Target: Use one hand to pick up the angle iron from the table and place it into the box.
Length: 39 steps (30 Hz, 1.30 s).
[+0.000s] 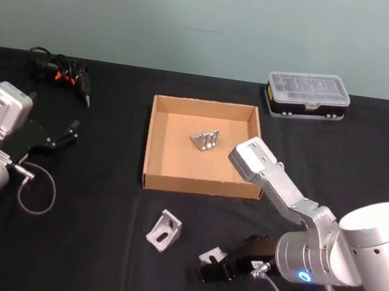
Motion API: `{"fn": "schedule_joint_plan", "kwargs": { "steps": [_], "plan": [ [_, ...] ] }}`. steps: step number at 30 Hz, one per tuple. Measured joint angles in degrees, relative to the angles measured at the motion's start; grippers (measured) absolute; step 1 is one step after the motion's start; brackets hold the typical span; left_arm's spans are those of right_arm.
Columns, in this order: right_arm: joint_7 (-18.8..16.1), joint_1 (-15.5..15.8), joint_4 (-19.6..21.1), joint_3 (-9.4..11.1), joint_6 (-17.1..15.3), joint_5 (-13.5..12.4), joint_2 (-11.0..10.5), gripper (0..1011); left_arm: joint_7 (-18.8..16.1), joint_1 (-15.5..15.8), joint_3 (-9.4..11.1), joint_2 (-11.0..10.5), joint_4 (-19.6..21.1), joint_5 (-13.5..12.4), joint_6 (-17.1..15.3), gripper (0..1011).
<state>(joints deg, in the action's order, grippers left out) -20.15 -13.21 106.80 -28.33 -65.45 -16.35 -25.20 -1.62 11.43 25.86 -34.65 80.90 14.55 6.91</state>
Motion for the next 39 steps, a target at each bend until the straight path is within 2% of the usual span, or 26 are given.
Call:
{"fn": "schedule_joint_plan", "kwargs": {
  "steps": [8, 12, 14, 15, 17, 19, 22, 23, 28, 35, 39],
  "plan": [
    [-0.01, 0.03, 0.02, 0.05, 0.02, -0.19, -0.08, 1003, 0.0, 0.0, 0.0, 0.0, 0.0, 0.0, 0.0, 1000],
    [-0.02, 0.03, 0.03, 0.07, 0.04, -0.25, -0.09, 935, 0.0, 0.0, 0.0, 0.0, 0.0, 0.0, 0.0, 1000],
    [-0.03, 0.03, 0.05, 0.09, 0.05, -0.27, -0.1, 883, 0.0, 0.0, 0.0, 0.0, 0.0, 0.0, 0.0, 1000],
    [-0.03, 0.03, 0.05, 0.09, 0.05, -0.28, -0.1, 824, 0.0, 0.0, 0.0, 0.0, 0.0, 0.0, 0.0, 1000],
    [-0.03, 0.03, 0.07, 0.11, 0.06, -0.3, -0.11, 810, 0.0, 0.0, 0.0, 0.0, 0.0, 0.0, 0.0, 1000],
    [-0.04, 0.03, 0.08, 0.12, 0.07, -0.31, -0.12, 716, 0.0, 0.0, 0.0, 0.0, 0.0, 0.0, 0.0, 1000],
    [-0.05, 0.03, 0.09, 0.12, 0.08, -0.32, -0.13, 658, 0.0, 0.0, 0.0, 0.0, 0.0, 0.0, 0.0, 1000],
    [-0.05, 0.03, 0.1, 0.12, 0.08, -0.33, -0.14, 599, 0.0, 0.0, 0.0, 0.0, 0.0, 0.0, 0.0, 1000],
    [-0.06, 0.03, 0.11, 0.13, 0.11, -0.36, -0.16, 463, 0.0, 0.0, 0.0, 0.0, 0.0, 0.0, 0.0, 1000],
    [-0.16, 0.06, 0.14, 0.14, 0.3, -0.36, -0.21, 459, 0.0, 0.0, 0.0, 0.0, 0.0, 0.0, 0.0, 1000],
    [-0.75, 0.46, 1.11, 0.93, 2.38, 0.04, -0.42, 460, 0.0, 0.0, 0.0, 0.0, 0.0, 0.0, 0.0, 1000]
  ]
}}
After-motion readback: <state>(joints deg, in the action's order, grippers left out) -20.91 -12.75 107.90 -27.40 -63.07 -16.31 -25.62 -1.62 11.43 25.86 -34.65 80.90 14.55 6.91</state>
